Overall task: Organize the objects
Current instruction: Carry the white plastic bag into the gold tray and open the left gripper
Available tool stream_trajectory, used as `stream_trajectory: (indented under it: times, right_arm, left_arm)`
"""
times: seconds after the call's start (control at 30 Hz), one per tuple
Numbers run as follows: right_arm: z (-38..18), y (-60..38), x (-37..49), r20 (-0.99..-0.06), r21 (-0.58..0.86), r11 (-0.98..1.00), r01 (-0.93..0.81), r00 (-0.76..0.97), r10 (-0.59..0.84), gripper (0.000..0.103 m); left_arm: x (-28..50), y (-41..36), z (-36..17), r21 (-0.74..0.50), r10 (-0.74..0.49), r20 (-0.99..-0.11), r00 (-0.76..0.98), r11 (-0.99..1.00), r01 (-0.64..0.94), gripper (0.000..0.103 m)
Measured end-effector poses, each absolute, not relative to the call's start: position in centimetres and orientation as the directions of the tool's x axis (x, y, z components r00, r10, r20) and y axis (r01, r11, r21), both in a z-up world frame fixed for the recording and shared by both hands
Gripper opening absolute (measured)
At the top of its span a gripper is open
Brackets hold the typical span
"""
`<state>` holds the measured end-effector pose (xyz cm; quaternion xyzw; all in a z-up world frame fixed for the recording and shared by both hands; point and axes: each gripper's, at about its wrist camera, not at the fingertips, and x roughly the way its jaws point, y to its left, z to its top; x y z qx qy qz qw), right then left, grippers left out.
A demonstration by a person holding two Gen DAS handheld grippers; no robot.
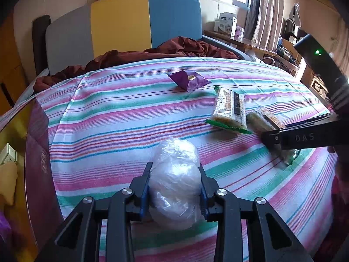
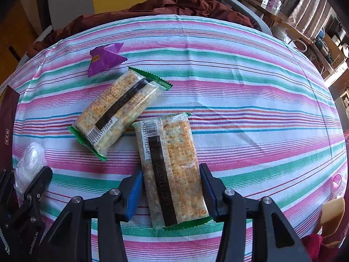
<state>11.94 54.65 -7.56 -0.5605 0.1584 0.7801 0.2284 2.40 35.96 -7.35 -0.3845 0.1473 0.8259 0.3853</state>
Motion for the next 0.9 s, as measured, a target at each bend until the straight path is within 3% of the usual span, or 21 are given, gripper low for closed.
stream_trajectory:
  times: [0.47, 0.9]
  right_arm:
    - [-7.6, 53.7, 10.3, -0.938, -0.051, -0.857, -0.512, -0.271, 0.217, 0.050]
    - [-7.7, 52.6, 10.5, -0.933, -0.076, -0.859, -0.506, -0.267, 0.240, 0.049]
  left_arm:
    - [5.7, 32.1, 0.8, -0.059, 0.613, -0.651, -0.448, -0.629, -0.775, 0.036]
    - [-0.2, 21.2, 2.6, -0.245, 0.593, -0.628, -0.504, -0.765, -0.596, 0.036]
